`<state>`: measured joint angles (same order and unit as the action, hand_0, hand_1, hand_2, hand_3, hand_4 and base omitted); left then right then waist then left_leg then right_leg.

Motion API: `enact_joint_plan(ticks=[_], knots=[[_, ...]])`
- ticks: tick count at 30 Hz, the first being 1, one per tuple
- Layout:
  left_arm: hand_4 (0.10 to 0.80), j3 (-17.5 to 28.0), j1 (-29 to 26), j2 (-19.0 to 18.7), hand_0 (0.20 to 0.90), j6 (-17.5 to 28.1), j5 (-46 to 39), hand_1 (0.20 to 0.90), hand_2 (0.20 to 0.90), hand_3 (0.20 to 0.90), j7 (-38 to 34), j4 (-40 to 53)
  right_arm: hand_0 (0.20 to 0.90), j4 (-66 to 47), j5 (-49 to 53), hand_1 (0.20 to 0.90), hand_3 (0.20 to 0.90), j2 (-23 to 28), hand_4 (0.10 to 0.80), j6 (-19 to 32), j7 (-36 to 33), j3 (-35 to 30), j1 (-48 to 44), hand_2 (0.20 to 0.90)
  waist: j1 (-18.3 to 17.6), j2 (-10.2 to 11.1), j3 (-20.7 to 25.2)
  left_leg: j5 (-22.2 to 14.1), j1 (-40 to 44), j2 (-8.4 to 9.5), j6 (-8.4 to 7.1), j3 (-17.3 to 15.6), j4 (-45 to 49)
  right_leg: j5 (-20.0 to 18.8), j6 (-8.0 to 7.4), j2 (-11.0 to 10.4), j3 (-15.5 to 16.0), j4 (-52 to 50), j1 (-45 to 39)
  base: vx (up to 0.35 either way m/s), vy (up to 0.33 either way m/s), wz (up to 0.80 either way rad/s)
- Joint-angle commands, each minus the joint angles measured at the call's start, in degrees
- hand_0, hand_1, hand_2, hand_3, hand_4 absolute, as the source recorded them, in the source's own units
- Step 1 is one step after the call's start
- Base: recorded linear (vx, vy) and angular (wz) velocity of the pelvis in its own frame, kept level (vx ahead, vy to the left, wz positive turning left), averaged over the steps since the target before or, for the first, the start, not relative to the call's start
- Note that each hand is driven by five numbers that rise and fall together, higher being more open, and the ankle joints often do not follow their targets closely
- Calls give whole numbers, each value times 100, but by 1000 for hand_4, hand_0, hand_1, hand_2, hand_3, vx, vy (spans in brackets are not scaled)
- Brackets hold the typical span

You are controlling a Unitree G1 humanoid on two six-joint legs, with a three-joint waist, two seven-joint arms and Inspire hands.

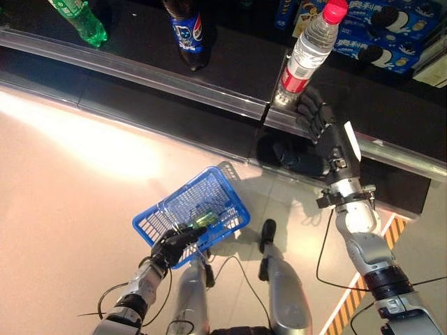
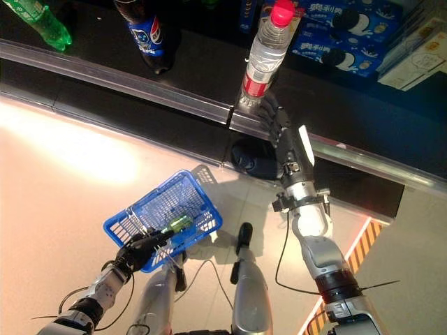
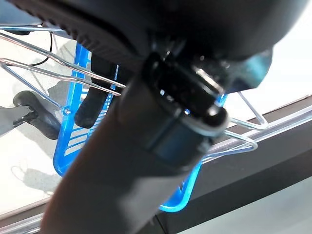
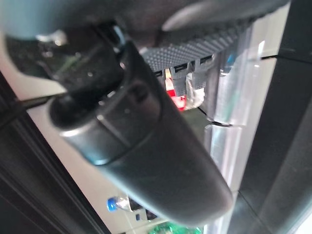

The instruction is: Pick up the drink and place into the basket.

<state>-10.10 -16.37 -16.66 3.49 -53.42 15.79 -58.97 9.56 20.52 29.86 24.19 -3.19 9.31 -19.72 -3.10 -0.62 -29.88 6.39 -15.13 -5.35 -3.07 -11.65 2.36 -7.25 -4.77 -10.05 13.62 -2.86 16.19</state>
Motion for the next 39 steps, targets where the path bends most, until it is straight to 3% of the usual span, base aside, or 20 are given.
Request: enact_joint_plan(ticks=[1, 14, 34, 39], knots=[[100, 202, 351, -264, 300, 282, -56, 300, 300, 200, 409, 327, 900, -968, 292, 900, 900, 326, 800, 814, -252, -518, -458, 900, 31, 86, 177, -871, -297, 206, 168, 25, 1359, 786, -157, 47, -232, -1051, 85, 37, -21, 1], [100, 205, 395, -289, 300, 132, 137, 300, 300, 200, 375, 417, 900, -744, 232, 900, 900, 497, 800, 726, -913, -727, -886, 900, 128, 67, 143, -882, -305, 221, 182, 61, 1456, 774, -143, 47, -193, -1070, 24, 10, -5, 0], [100, 33, 302, -475, 300, -120, 224, 300, 300, 200, 443, 310, 900, 463, 732, 900, 900, 1054, 800, 313, -1137, -541, -1982, 900, 391, 57, 145, -916, -367, 218, 195, 116, 1578, 734, -163, 9, -91, -1035, -41, 2, -5, 0], [100, 75, 292, -476, 300, -289, -124, 300, 300, 200, 506, 238, 900, 620, 718, 900, 900, 1115, 800, 195, -1128, -371, -2304, 900, 450, 59, 143, -923, -396, 227, 205, 165, 1583, 731, -168, 17, -87, -1041, -15, 0, 0, 0]])
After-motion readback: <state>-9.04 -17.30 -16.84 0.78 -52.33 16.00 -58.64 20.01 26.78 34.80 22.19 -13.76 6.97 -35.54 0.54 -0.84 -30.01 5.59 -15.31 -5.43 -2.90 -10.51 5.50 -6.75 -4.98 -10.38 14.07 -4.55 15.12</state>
